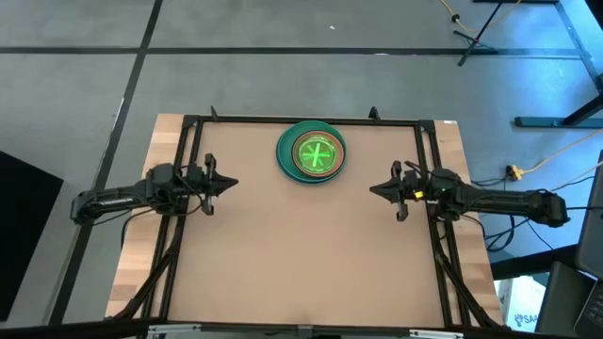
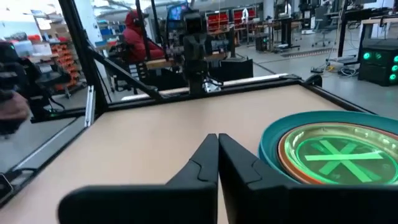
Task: Stack plastic plates
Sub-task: Return to Home Position
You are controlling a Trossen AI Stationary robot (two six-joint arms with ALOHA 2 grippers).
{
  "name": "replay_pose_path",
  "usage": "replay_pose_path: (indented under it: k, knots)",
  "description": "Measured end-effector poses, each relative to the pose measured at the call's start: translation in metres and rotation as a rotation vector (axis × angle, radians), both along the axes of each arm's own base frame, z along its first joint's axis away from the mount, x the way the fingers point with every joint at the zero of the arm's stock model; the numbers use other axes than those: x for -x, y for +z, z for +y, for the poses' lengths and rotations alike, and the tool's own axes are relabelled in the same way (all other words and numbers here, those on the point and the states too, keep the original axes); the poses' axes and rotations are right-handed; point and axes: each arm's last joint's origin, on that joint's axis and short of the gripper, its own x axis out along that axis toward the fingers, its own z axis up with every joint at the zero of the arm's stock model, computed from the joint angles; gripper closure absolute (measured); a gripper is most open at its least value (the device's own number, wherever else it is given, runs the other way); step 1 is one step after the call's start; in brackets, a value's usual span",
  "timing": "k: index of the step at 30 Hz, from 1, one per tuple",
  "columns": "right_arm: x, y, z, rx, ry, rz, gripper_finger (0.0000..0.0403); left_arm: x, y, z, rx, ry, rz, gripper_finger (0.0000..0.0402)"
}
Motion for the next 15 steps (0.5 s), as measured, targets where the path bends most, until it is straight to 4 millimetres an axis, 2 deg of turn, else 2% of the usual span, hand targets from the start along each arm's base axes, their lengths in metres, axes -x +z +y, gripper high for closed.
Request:
replay_pose_path:
  k: [3, 12, 15]
  knots:
    - [0.004, 0.0, 0.001, -0.011, 0.0, 0.001, 0.04, 0.0, -0.005, 0.0, 0.011, 0.013, 0.046, 0.0398]
    - [0.014, -0.005, 0.002, -0.071, -0.023, 0.043, 0.04, 0.0, -0.005, 0.0, 0.104, 0.002, 0.037, 0.0398]
    - [0.018, -0.006, 0.001, -0.097, -0.086, 0.05, 0.04, -0.001, -0.005, -0.001, 0.127, -0.015, 0.035, 0.0398]
